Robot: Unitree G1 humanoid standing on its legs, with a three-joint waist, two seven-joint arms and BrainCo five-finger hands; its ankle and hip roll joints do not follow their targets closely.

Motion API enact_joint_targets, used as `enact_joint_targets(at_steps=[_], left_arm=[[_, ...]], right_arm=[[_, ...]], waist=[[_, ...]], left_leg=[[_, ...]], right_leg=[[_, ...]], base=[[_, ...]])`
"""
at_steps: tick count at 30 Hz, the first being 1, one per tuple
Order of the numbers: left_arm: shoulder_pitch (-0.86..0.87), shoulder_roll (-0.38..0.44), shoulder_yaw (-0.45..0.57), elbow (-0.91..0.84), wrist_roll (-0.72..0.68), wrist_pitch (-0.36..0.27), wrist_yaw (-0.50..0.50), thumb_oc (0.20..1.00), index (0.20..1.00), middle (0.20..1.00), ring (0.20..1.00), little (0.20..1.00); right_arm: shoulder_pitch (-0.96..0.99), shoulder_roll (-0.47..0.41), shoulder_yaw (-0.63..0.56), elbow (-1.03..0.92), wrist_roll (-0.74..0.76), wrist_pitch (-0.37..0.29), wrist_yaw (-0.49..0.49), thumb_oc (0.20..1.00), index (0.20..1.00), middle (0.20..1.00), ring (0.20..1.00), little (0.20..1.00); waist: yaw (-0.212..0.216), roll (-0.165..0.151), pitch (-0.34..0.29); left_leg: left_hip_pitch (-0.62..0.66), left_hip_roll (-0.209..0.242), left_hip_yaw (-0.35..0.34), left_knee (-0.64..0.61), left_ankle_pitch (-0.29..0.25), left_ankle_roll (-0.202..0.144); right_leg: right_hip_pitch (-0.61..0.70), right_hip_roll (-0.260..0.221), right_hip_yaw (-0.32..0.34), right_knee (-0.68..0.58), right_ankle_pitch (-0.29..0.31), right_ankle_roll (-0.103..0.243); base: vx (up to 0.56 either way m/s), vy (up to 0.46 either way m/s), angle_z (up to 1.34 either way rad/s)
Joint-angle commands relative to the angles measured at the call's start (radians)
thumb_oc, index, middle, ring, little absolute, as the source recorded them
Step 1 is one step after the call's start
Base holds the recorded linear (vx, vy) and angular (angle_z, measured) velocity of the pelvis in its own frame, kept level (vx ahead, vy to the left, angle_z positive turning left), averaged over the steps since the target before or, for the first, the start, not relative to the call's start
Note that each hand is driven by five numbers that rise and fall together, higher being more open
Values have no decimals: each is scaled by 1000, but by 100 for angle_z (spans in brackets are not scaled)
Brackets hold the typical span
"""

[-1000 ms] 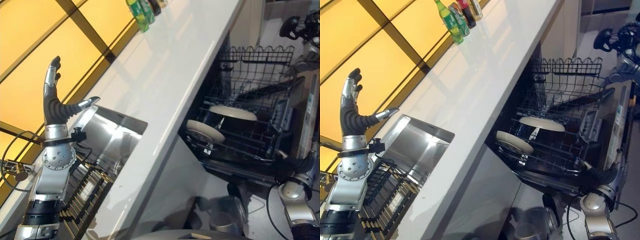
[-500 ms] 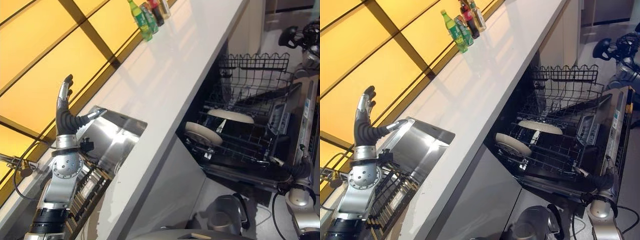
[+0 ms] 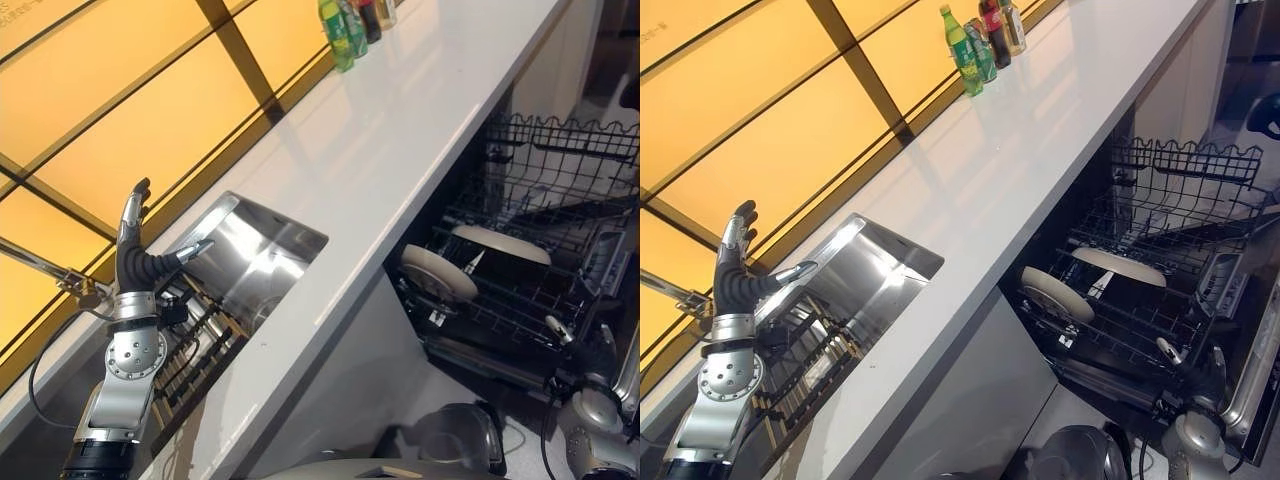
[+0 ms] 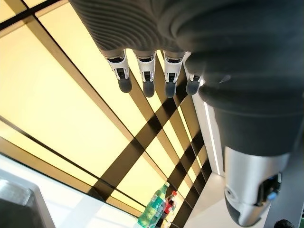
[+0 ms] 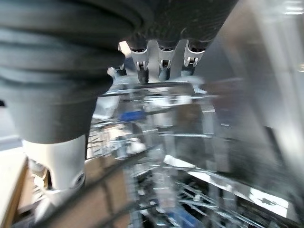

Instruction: Pick up plates and place into dishwasher.

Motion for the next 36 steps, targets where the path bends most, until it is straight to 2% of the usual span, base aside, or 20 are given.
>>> enact_joint_targets(at_steps=[1, 8, 12, 18, 26, 36], left_arm=[[-1, 21, -6, -66, -20, -22, 31, 1000, 1000, 1000, 1000, 1000], [30, -3, -33, -80, -23, -13, 35, 1000, 1000, 1000, 1000, 1000], [47, -13, -44, -79, -26, -11, 47, 1000, 1000, 1000, 1000, 1000], [70, -11, -43, -73, -27, -4, 60, 1000, 1000, 1000, 1000, 1000], [85, -2, -24, -61, -31, 1, 40, 1000, 1000, 1000, 1000, 1000], [110, 14, 11, -64, -45, -27, -14, 1000, 1000, 1000, 1000, 1000]], right_arm=[[-55, -15, 18, -8, 12, -75, 76, 1000, 1000, 1000, 1000, 1000], [-75, -36, 73, -39, -37, -132, 213, 1000, 1000, 1000, 1000, 1000], [-86, -40, 105, -102, -78, -140, 230, 1000, 1000, 1000, 1000, 1000], [-127, -31, 126, -206, -125, -99, 205, 1000, 1000, 1000, 1000, 1000], [-194, -21, 129, -278, -158, -14, 193, 1000, 1000, 1000, 1000, 1000], [-260, -5, 153, -267, -179, 3, 178, 1000, 1000, 1000, 1000, 1000]], waist=[[7, -11, -22], [30, -10, -8], [43, -13, -2], [83, -24, -4], [150, -47, -3], [231, -77, 8]], left_leg=[[-156, -3, -8, 238, -98, 6], [-178, -25, -11, 275, -115, 15], [-194, -31, -11, 293, -121, 21], [-223, -32, -25, 317, -125, 24], [-263, -28, -43, 376, -138, 20], [-317, -14, -62, 439, -143, 8]], right_leg=[[102, -119, 34, -42, 4, 30], [95, -155, 31, -25, 19, 26], [93, -168, 26, -18, 22, 22], [89, -186, -11, -2, 24, 7], [97, -212, -78, 40, 27, -13], [117, -230, -148, 54, 41, -16]], base=[[58, 114, 0], [110, 127, -2], [80, 158, 5], [30, 129, 17], [9, 78, 27], [-20, 23, 27]])
